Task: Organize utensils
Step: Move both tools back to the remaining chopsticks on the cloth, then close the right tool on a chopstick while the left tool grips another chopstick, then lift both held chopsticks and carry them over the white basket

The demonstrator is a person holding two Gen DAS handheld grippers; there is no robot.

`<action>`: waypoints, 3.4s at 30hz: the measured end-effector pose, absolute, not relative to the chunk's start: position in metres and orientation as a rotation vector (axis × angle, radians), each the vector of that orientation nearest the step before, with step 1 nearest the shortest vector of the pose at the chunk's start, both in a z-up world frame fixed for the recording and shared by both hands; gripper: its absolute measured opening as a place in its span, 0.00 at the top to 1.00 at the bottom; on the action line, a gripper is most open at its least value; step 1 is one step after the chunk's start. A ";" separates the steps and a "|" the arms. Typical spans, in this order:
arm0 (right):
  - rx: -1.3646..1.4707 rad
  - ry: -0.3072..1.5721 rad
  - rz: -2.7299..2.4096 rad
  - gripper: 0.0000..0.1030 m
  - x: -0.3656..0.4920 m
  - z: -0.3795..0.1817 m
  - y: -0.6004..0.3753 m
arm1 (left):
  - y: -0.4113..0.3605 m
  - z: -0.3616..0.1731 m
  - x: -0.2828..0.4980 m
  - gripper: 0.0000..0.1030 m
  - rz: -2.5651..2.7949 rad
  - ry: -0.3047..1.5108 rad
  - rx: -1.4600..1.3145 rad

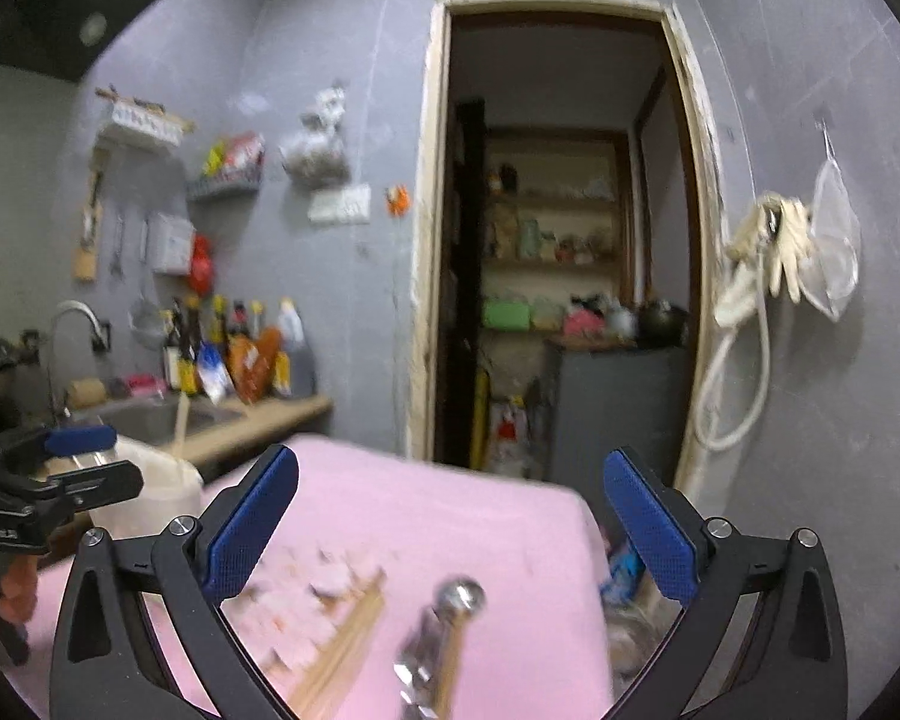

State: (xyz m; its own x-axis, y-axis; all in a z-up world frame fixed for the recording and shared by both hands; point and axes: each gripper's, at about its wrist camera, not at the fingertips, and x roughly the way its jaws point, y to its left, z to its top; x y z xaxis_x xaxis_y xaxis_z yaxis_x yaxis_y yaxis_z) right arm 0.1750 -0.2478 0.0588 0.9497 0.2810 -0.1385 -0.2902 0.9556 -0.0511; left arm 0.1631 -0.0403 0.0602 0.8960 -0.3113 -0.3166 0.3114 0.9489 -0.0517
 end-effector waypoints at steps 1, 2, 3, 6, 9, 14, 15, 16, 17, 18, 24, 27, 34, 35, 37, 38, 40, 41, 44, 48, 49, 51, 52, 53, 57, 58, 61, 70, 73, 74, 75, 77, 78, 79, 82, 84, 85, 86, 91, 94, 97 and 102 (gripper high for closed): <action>-0.071 0.157 0.286 0.00 0.178 0.054 -0.251 | -0.046 0.056 0.165 0.15 -0.329 0.345 0.017; -0.068 0.188 0.284 0.00 0.181 0.048 -0.256 | -0.052 0.052 0.167 0.15 -0.336 0.363 0.033; -0.065 0.213 0.281 0.00 0.184 0.043 -0.259 | -0.057 0.047 0.169 0.15 -0.343 0.381 0.047; -0.064 0.311 0.280 0.00 0.195 0.026 -0.267 | -0.072 0.033 0.173 0.15 -0.364 0.436 0.083; -0.055 0.420 0.297 0.00 0.210 0.012 -0.270 | -0.083 0.019 0.180 0.15 -0.388 0.503 0.105; -0.032 0.568 0.336 0.15 0.233 -0.011 -0.273 | -0.095 -0.002 0.196 0.22 -0.415 0.613 0.113; -0.033 0.591 0.343 0.21 0.237 -0.015 -0.272 | -0.097 -0.005 0.199 0.26 -0.423 0.632 0.114; -0.034 0.619 0.349 0.26 0.242 -0.020 -0.271 | -0.100 -0.009 0.204 0.33 -0.434 0.661 0.116; -0.034 0.640 0.352 0.29 0.245 -0.023 -0.271 | -0.103 -0.011 0.208 0.39 -0.439 0.685 0.117; -0.032 0.669 0.362 0.34 0.250 -0.028 -0.270 | -0.105 -0.014 0.213 0.42 -0.446 0.712 0.117; -0.035 0.785 0.399 0.49 0.270 -0.049 -0.265 | -0.111 -0.037 0.249 0.66 -0.458 0.865 0.071; -0.038 0.826 0.415 0.56 0.277 -0.057 -0.263 | -0.112 -0.045 0.265 0.72 -0.444 0.910 0.052; -0.012 0.848 0.436 0.71 0.286 -0.057 -0.267 | -0.112 -0.053 0.282 0.79 -0.429 0.955 0.016; -0.009 0.854 0.438 0.74 0.288 -0.057 -0.266 | -0.110 -0.054 0.284 0.81 -0.432 0.961 0.003; -0.008 0.877 0.439 0.82 0.291 -0.060 -0.267 | -0.109 -0.055 0.286 0.83 -0.436 0.971 -0.019; -0.008 0.885 0.440 0.82 0.294 -0.061 -0.266 | -0.108 -0.055 0.287 0.84 -0.439 0.974 -0.026; -0.001 0.892 0.442 0.85 0.294 -0.061 -0.268 | -0.108 -0.054 0.290 0.87 -0.444 0.978 -0.032; -0.003 0.893 0.440 0.87 0.295 -0.060 -0.269 | -0.108 -0.054 0.290 0.93 -0.455 0.981 -0.038; 0.018 0.894 0.444 0.93 0.293 -0.060 -0.273 | -0.108 -0.053 0.289 0.93 -0.459 0.979 -0.036; 0.022 0.881 0.428 0.93 0.284 -0.059 -0.280 | -0.104 -0.053 0.290 0.94 -0.463 0.991 -0.058; 0.017 0.878 0.422 0.93 0.282 -0.058 -0.282 | -0.102 -0.053 0.288 0.94 -0.463 0.992 -0.058; 0.015 0.876 0.410 0.94 0.278 -0.057 -0.285 | -0.101 -0.053 0.284 0.94 -0.458 0.994 -0.054; 0.013 0.875 0.399 0.94 0.275 -0.057 -0.289 | -0.100 -0.052 0.282 0.94 -0.456 0.998 -0.049; 0.011 0.875 0.391 0.94 0.273 -0.056 -0.291 | -0.100 -0.052 0.278 0.94 -0.455 1.002 -0.043; 0.002 0.888 0.376 0.94 0.265 -0.055 -0.299 | -0.101 -0.049 0.270 0.94 -0.457 1.010 -0.009; 0.001 0.896 0.381 0.93 0.266 -0.055 -0.299 | -0.103 -0.049 0.272 0.93 -0.460 1.019 0.003; -0.021 0.940 0.383 0.92 0.276 -0.055 -0.293 | -0.109 -0.052 0.280 0.91 -0.462 1.062 0.009; -0.102 1.065 0.408 0.82 0.312 -0.057 -0.273 | -0.116 -0.053 0.298 0.90 -0.479 1.146 0.033; -0.115 1.085 0.391 0.87 0.315 -0.057 -0.270 | -0.117 -0.053 0.300 0.91 -0.474 1.149 0.028; -0.126 1.083 0.376 0.90 0.314 -0.056 -0.269 | -0.115 -0.054 0.299 0.92 -0.464 1.142 0.013; -0.130 1.078 0.364 0.94 0.311 -0.055 -0.268 | -0.114 -0.054 0.300 0.93 -0.460 1.135 0.006; -0.094 1.066 0.366 0.94 0.306 -0.053 -0.271 | -0.110 -0.054 0.295 0.94 -0.455 1.119 -0.018; -0.059 1.052 0.377 0.94 0.302 -0.052 -0.274 | -0.107 -0.054 0.291 0.95 -0.458 1.113 -0.034; -0.030 1.038 0.382 0.94 0.298 -0.051 -0.278 | -0.106 -0.054 0.288 0.95 -0.460 1.110 -0.042; 0.057 0.984 0.407 0.94 0.281 -0.047 -0.288 | -0.098 -0.050 0.278 0.96 -0.480 1.086 -0.072; 0.080 0.902 0.419 0.94 0.261 -0.038 -0.291 | -0.095 -0.044 0.266 0.96 -0.497 1.051 -0.086; 0.093 0.872 0.425 0.94 0.255 -0.034 -0.290 | -0.094 -0.041 0.260 0.96 -0.505 1.030 -0.090; 0.114 0.832 0.437 0.94 0.246 -0.029 -0.290 | -0.091 -0.038 0.253 0.96 -0.510 1.005 -0.093; 0.136 0.609 0.457 0.94 0.210 -0.002 -0.280 | -0.081 -0.015 0.218 0.96 -0.541 0.830 -0.135; 0.135 0.476 0.475 0.94 0.191 0.014 -0.270 | -0.070 0.005 0.203 0.96 -0.527 0.698 -0.156; 0.125 0.338 0.500 0.94 0.179 0.031 -0.257 | -0.061 0.024 0.191 0.96 -0.499 0.577 -0.169; 0.132 0.167 0.582 0.94 0.172 0.057 -0.229 | -0.045 0.053 0.177 0.96 -0.428 0.371 -0.170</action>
State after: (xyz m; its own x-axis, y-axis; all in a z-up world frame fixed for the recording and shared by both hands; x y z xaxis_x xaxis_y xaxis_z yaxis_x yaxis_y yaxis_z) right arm 0.1724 -0.2286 0.0566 0.8226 0.5560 -0.1195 -0.5345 0.8276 0.1712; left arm 0.1775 -0.0449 0.0529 0.8442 -0.4341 -0.3143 0.3729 0.8970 -0.2373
